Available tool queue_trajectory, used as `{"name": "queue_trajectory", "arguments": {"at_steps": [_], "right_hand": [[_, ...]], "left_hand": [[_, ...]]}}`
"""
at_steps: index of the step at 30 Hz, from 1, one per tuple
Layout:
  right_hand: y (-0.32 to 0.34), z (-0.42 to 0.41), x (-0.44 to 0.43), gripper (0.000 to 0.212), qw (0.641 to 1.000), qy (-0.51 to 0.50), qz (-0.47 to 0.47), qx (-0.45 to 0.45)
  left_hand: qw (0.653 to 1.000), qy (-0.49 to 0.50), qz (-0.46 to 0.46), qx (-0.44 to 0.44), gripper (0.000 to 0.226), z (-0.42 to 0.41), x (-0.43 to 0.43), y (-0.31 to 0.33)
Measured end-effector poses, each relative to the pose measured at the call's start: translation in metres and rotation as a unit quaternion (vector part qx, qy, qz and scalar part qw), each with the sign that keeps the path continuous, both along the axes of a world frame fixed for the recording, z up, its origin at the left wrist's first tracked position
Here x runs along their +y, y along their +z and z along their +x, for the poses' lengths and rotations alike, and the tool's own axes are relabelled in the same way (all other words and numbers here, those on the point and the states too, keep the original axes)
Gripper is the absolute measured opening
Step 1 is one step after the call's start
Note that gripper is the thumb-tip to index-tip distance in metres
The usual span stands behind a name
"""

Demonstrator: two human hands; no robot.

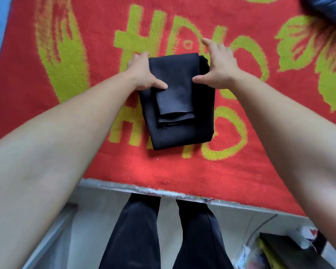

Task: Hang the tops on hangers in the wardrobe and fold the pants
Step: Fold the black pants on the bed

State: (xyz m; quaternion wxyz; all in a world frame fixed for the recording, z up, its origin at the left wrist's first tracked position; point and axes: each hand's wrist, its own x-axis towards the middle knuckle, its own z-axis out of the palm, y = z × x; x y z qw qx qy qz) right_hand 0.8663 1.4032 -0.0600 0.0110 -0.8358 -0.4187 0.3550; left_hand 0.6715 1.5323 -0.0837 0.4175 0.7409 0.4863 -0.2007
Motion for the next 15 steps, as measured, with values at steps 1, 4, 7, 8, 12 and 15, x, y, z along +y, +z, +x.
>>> {"name": "queue_trajectory", "arguments": {"at_steps": [1,4,7,8,12,15], "right_hand": [[-0.007,0.001,0.003,0.103,0.999,-0.012,-0.025,0.042],[-0.024,0.000,0.002,0.101,0.987,-0.068,-0.043,0.136],[-0.028,-0.002,-0.003,0.085,0.979,-0.099,-0.012,0.177],[-0.025,-0.003,-0.004,0.081,0.978,-0.100,-0.011,0.183],[-0.007,-0.009,-0.013,0.068,0.983,-0.053,-0.043,0.169],[0.010,-0.020,-0.026,0.061,0.994,0.026,-0.019,0.108]], "left_hand": [[1.000,0.021,-0.016,-0.013,0.119,-0.003,-0.002,-0.005],[0.998,0.051,-0.017,-0.033,0.106,-0.017,-0.012,-0.019],[0.999,0.025,0.040,-0.004,0.102,-0.021,-0.019,-0.017],[0.997,0.003,0.073,0.005,0.099,-0.020,-0.021,-0.014],[0.995,-0.042,0.092,-0.023,0.077,-0.031,-0.036,0.001],[0.995,-0.005,0.090,-0.043,0.068,-0.046,-0.046,0.015]]}}
